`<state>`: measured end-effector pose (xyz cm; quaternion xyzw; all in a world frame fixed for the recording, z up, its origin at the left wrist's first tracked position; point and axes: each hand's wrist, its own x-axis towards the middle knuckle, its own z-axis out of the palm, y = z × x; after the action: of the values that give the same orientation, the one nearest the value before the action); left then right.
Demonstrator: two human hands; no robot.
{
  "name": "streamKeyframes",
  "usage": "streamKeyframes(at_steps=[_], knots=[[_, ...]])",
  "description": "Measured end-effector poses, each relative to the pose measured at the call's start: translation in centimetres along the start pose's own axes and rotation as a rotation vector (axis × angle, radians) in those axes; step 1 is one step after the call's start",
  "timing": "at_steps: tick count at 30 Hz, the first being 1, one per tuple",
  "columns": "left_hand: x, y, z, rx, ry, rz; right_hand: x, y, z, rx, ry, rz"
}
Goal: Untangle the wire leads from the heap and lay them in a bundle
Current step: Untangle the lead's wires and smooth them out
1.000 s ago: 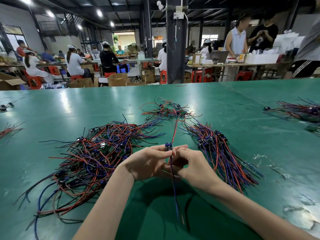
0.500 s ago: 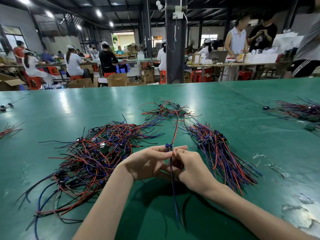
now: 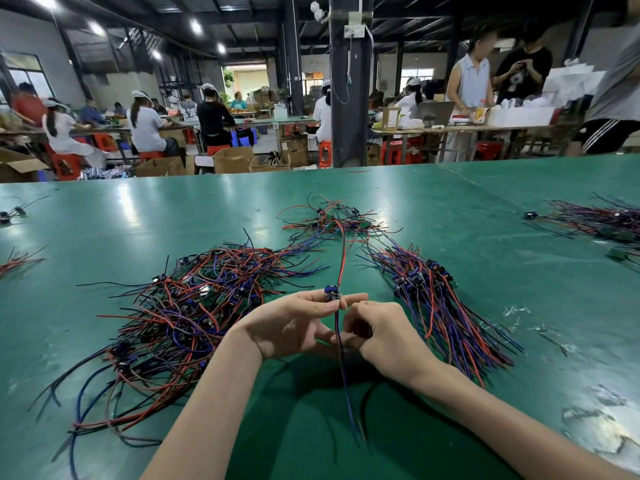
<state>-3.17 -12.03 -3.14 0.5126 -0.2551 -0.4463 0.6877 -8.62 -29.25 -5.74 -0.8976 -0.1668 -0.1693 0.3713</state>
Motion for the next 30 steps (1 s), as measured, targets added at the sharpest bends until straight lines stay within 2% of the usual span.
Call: streamKeyframes(at_steps=[4, 7, 12, 14, 19, 21, 24, 26, 28, 30], knots=[[0.05, -0.42, -0.27, 0.020, 0.030, 0.000, -0.04, -0.26, -0.05, 0.210, -0.100, 0.025], [0.05, -0.37, -0.06, 0.001, 0.061, 0.023, 0.16, -0.54, -0.15, 0.364, -0.111, 0.131], [-0.17, -0.04, 0.20, 0.013, 0.032, 0.054, 0.24, -0.35, -0.46, 0.202, -0.032, 0.183], [-0.25, -0.03, 0.24, 0.013, 0.003, 0.061, 0.20, -0.28, -0.48, 0.208, -0.033, 0.198], [-0.08, -0.25, 0.20, -0.038, 0.027, 0.075, 0.24, -0.40, -0.43, 0.586, -0.128, 0.294], [-0.04, -0.14, 0.34, -0.034, 0.013, 0.068, 0.33, -0.38, -0.55, 0.554, -0.118, 0.304], [-0.09, -0.10, 0.27, 0.009, 0.036, 0.057, 0.34, -0.32, -0.65, 0.327, -0.051, 0.291], [-0.07, -0.14, 0.25, -0.011, 0.038, 0.061, 0.32, -0.26, -0.70, 0.265, 0.005, 0.256], [-0.07, -0.12, 0.30, -0.038, 0.050, 0.066, 0.39, -0.33, -0.79, 0.358, -0.018, 0.239], [-0.06, -0.11, 0.42, -0.029, 0.058, 0.071, 0.43, -0.35, -0.68, 0.572, -0.084, 0.261]])
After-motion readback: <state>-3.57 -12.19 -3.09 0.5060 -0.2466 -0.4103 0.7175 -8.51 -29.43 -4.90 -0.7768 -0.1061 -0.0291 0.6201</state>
